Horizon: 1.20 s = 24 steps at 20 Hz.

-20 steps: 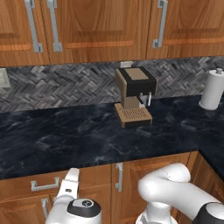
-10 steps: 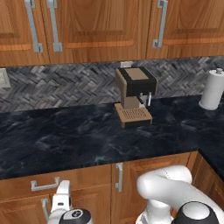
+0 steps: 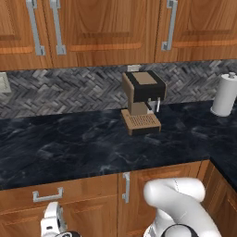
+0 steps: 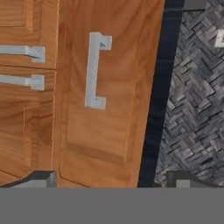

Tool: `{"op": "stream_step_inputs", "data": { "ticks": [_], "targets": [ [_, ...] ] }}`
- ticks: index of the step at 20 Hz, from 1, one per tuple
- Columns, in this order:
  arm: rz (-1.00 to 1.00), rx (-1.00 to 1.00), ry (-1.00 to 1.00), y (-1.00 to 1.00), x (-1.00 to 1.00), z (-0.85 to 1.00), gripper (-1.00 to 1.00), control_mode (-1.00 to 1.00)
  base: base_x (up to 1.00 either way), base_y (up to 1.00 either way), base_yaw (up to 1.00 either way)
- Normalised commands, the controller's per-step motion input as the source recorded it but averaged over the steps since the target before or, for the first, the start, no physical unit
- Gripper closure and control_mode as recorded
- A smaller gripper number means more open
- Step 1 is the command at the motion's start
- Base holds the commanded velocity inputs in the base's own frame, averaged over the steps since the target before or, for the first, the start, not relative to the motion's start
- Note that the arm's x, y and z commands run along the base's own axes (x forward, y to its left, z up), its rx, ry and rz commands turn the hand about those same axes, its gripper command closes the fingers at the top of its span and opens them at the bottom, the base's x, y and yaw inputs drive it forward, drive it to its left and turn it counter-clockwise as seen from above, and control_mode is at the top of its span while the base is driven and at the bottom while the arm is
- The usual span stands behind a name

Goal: Take the pizza cutter from the drawer on the left and place it on the dining counter for cutting.

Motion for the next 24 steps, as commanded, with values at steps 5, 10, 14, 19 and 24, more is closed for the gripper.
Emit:
{"op": "stream_step_inputs", "data": {
  "ticks": [5,10,14,19,24],
  "targets": [
    [0.13,-0.03,-0.02,0.19,0.29,-0.43,-1.00,-1.00,0.00,0.00,0.00],
    [0.15,0.00,-0.03,0.05,0.29,-0.37,-1.00,-1.00,0.00,0.00,0.00],
    [0.12,0.00,-0.01,0.06,0.38,-0.32,-1.00,-1.00,0.00,0.00,0.00],
    [0.07,0.00,0.00,0.10,0.38,-0.32,-1.00,-1.00,0.00,0.00,0.00],
    [0.01,0.00,0.00,0.27,0.28,-0.27,-1.00,-1.00,0.00,0.00,0.00]
  ]
}}
